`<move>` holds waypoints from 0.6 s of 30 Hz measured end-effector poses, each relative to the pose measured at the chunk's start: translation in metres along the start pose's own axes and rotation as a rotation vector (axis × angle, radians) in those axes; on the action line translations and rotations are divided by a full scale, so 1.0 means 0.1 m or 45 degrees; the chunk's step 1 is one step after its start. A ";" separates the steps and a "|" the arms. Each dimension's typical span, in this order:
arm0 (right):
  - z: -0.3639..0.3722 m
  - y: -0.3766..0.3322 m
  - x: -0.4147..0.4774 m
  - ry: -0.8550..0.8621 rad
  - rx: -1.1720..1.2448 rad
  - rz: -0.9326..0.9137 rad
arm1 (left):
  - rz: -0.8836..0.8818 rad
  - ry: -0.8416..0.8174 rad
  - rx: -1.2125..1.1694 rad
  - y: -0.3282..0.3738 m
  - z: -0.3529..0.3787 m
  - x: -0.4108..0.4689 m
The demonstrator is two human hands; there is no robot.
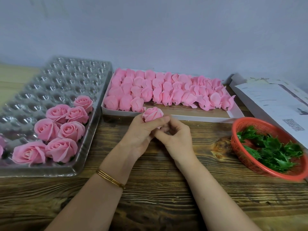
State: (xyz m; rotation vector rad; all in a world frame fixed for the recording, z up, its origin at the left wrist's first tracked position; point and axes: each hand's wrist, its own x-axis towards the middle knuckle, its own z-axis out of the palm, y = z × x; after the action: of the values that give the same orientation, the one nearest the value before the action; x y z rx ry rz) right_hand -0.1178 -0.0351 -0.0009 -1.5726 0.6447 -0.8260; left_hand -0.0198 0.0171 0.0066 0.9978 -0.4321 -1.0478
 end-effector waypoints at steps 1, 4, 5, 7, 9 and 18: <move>0.00 -0.01 0.00 -0.020 0.095 0.049 | -0.013 0.000 -0.019 0.01 0.00 0.00; 0.00 -0.03 0.00 -0.063 0.332 0.192 | -0.052 -0.020 -0.040 0.04 -0.01 -0.01; 0.00 -0.04 0.00 -0.074 0.376 0.230 | -0.069 -0.022 -0.023 0.05 -0.01 -0.02; 0.00 -0.05 0.00 -0.107 0.435 0.295 | -0.093 -0.034 0.019 0.05 -0.02 -0.04; 0.01 -0.06 0.01 -0.160 0.517 0.373 | -0.109 -0.046 0.072 0.06 -0.03 -0.04; -0.02 -0.01 0.00 -0.062 0.369 0.340 | -0.050 0.040 0.113 0.02 -0.03 0.00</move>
State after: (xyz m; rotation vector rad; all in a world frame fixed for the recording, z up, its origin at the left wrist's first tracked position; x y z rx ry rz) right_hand -0.1199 -0.0359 0.0002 -1.2103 0.6513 -0.6464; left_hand -0.0164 0.0184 0.0066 1.1038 -0.4379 -1.0545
